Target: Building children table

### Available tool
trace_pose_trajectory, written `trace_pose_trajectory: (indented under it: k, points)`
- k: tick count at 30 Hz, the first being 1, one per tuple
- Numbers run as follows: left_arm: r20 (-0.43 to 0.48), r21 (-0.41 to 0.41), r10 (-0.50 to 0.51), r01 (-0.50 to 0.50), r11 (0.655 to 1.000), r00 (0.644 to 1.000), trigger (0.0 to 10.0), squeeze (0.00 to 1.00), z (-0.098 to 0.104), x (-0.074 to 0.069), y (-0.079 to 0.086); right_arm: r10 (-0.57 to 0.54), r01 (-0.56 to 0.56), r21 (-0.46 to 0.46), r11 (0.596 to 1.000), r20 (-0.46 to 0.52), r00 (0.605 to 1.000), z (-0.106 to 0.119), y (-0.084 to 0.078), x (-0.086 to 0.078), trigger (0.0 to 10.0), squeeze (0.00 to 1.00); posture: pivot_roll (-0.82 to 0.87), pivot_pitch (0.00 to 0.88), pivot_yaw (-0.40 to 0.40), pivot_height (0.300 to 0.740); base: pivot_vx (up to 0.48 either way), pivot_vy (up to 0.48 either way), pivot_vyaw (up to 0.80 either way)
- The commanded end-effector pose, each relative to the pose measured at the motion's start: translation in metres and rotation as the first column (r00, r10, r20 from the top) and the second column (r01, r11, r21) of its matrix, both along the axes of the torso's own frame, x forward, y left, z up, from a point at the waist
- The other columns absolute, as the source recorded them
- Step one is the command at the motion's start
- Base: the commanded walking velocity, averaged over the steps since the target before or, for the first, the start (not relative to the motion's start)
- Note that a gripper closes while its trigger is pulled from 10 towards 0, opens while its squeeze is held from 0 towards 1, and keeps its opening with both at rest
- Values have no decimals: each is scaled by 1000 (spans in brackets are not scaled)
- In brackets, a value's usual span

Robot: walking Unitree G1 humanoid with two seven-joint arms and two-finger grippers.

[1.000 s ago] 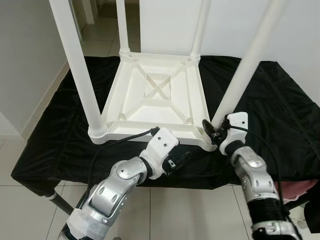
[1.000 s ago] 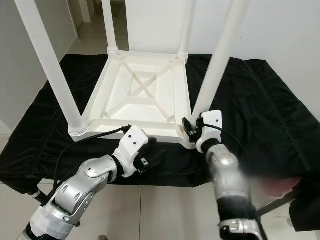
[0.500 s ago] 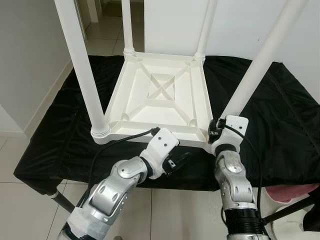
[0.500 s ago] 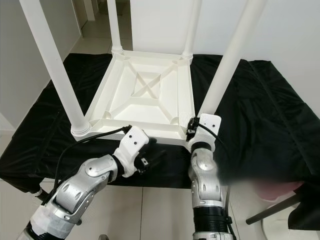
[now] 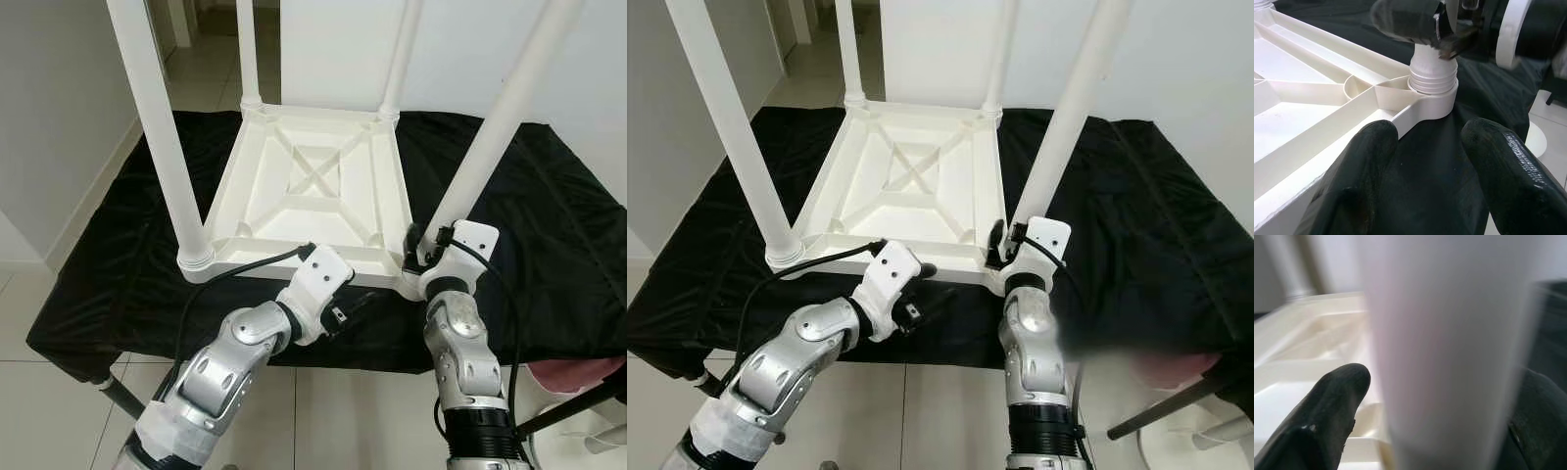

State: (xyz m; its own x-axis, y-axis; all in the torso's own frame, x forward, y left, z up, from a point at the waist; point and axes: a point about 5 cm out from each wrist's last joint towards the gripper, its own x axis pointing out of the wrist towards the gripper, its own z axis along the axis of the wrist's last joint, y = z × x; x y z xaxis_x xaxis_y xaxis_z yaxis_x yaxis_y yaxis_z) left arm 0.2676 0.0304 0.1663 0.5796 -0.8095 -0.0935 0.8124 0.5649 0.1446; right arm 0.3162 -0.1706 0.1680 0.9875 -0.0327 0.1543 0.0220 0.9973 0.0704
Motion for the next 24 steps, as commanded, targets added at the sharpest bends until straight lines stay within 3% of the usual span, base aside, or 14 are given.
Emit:
trace_pose_trajectory:
  k: [1,2,4,6,7,8,10,11,12,24]
  points:
    - [-15,11,-11,11,1000,1000,10000,0,-4,1,0,90,-90,9,996,11,996,0,0,2,10000,0,-22,2,-26,740,0,0,0]
    - [-15,11,-11,11,1000,1000,10000,0,-4,1,0,90,-90,9,996,11,996,0,0,2,10000,0,-22,2,-26,740,0,0,0]
    - [-13,13,-5,5,1000,1000,10000,0,-4,3,1,234,-234,-2,972,-21,972,-2,-3,6,10000,0,-21,3,-27,740,0,0,0]
    - [-12,13,-4,5,1000,1000,10000,0,-4,3,1,279,-279,-12,960,-31,960,-2,-4,6,10000,0,-21,3,-27,740,0,0,0]
    - [-9,13,3,-3,1000,1000,10000,0,-3,4,2,394,-396,-67,916,-44,918,-2,-2,5,10000,0,-18,8,-33,740,0,0,0]
    - [-9,13,3,-3,1000,1000,10000,0,-3,4,2,394,-396,-67,916,-44,918,-2,-2,5,10000,0,-18,8,-33,740,0,0,0]
    - [-6,12,12,-12,1000,1000,10000,0,-2,6,3,509,-515,-106,850,-79,857,-6,2,1,10000,0,-16,10,-34,740,0,0,0]
    - [-6,12,12,-12,1000,1000,10000,0,-2,6,3,509,-515,-106,850,-79,857,-6,2,1,10000,0,-16,10,-34,740,0,0,0]
    - [-5,10,20,-20,1000,1000,10000,0,-1,7,4,569,-580,-127,805,-113,815,-9,1,0,10000,0,-12,19,-34,740,0,0,0]
    - [-6,9,39,-39,999,999,10000,0,0,8,7,609,-635,-206,744,-183,772,-7,-26,16,10000,0,5,28,-35,740,0,0,0]
